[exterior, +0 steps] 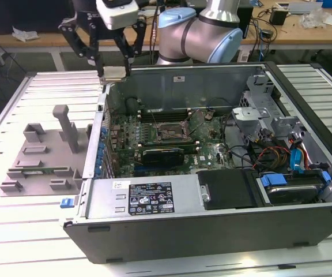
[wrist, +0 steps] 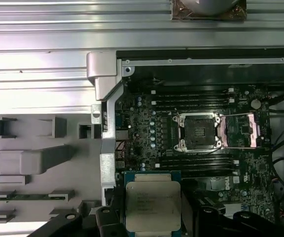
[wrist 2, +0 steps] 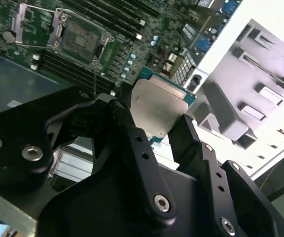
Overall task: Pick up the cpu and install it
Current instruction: 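Pick up the cpu and move it towards the insertion slot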
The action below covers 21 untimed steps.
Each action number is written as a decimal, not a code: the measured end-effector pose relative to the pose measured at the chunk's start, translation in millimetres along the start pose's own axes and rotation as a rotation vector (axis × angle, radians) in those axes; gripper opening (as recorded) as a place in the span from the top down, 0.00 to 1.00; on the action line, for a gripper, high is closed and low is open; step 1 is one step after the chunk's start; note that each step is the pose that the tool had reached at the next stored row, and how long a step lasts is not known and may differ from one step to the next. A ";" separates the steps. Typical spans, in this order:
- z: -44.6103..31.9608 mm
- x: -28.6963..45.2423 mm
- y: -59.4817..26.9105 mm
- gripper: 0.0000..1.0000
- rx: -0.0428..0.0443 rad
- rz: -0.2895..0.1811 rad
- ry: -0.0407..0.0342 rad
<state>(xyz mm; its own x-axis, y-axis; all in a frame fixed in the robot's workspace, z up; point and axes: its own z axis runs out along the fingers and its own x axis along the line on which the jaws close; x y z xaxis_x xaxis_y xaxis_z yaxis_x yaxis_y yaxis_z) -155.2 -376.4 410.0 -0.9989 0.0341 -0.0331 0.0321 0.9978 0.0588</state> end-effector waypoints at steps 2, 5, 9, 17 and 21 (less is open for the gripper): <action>0.2 -6.4 0.2 0.46 0.0000 0.000 0.0000; 0.7 -17.7 0.6 0.46 0.0000 0.000 0.0000; 1.3 -34.0 1.1 0.46 -0.0001 0.000 -0.0001; 2.1 -60.1 1.9 0.46 0.0000 0.000 0.0000; 6.3 -61.7 1.8 0.46 0.0001 0.000 0.0002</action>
<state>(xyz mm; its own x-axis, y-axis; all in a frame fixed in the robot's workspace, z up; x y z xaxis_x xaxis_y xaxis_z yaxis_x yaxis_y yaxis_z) -93.4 -376.3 405.8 -0.9989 0.0339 -0.0329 0.0320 0.9978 0.0587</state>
